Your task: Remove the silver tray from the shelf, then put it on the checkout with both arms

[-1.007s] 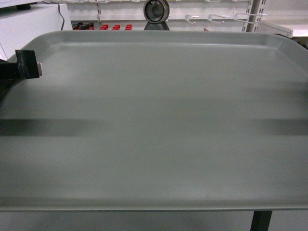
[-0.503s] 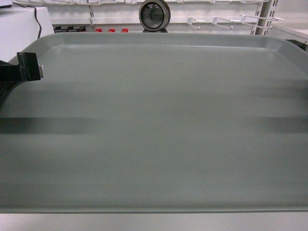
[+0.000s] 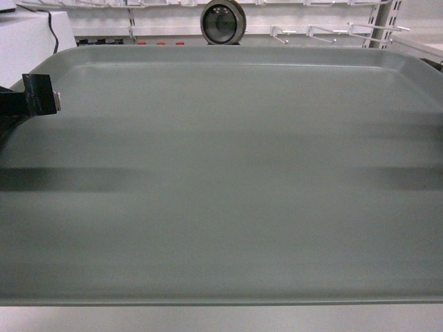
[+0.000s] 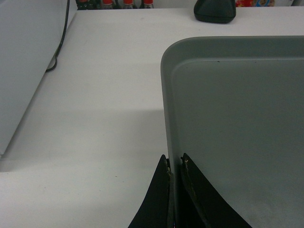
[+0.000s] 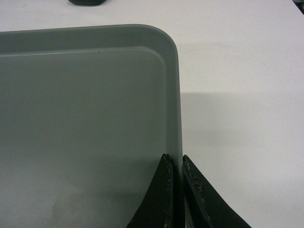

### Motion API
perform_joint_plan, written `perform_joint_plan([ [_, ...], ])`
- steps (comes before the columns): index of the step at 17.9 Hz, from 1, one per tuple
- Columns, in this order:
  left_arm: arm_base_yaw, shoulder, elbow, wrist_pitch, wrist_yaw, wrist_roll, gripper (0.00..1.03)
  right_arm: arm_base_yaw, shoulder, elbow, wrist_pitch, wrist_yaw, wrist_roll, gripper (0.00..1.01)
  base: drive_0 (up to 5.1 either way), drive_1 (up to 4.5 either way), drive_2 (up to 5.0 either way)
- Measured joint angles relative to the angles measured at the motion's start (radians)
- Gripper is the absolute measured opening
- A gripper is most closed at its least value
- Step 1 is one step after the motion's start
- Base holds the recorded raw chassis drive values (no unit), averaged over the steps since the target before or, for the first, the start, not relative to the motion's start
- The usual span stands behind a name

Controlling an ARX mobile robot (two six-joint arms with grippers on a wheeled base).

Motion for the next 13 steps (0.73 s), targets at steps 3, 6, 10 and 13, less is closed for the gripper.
perform_joint_plan([
  [3, -0.128, 0.057, 0.097, -0.111, -0.319, 0.089, 0.04, -0.002, 0.007, 0.0, 0.015, 0.011, -0.017, 0.03, 0.0, 0.0, 0.0],
  [6, -0.17, 0.096, 0.192, -0.126, -0.398, 0.125, 0.04, -0.04, 0.05, 0.018, 0.033, -0.006, -0.035, 0.03, 0.0, 0.0, 0.0],
  [10, -0.126, 0.344, 0.302, -0.134, -0.347, 0.081, 0.04, -0.086, 0.329, 0.162, 0.086, -0.03, -0.169, 0.03, 0.0, 0.0, 0.0],
  [13, -0.086, 0.438, 0.365, -0.157, -0.312, 0.037, 0.04, -0.085, 0.442, 0.272, 0.095, -0.018, -0.233, 0.03, 0.0, 0.0, 0.0],
])
